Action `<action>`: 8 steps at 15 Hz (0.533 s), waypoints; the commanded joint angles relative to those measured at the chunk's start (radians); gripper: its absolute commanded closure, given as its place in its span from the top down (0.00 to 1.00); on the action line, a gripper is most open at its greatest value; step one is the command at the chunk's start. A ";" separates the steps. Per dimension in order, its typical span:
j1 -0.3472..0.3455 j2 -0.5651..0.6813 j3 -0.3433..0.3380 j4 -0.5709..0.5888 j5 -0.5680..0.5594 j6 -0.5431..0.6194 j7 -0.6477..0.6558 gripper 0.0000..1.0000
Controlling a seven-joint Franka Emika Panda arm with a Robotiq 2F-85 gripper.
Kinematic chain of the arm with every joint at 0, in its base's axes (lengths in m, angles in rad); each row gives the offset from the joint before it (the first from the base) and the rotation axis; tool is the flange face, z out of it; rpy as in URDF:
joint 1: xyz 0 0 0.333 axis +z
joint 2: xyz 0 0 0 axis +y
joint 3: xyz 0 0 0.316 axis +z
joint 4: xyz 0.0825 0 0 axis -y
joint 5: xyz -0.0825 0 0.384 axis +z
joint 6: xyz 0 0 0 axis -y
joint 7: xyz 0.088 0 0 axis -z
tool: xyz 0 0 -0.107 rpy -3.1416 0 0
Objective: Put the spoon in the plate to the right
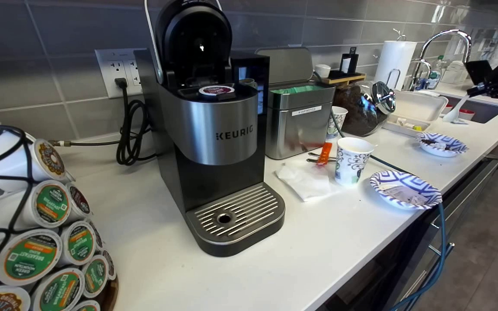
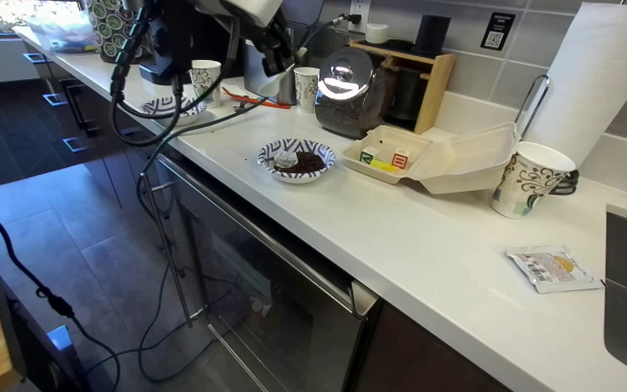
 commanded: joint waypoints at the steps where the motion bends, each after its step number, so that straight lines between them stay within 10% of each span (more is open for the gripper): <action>1: -0.012 0.133 -0.012 0.106 0.127 0.115 -0.046 0.01; 8: -0.022 0.276 0.001 0.158 0.141 0.209 -0.038 0.01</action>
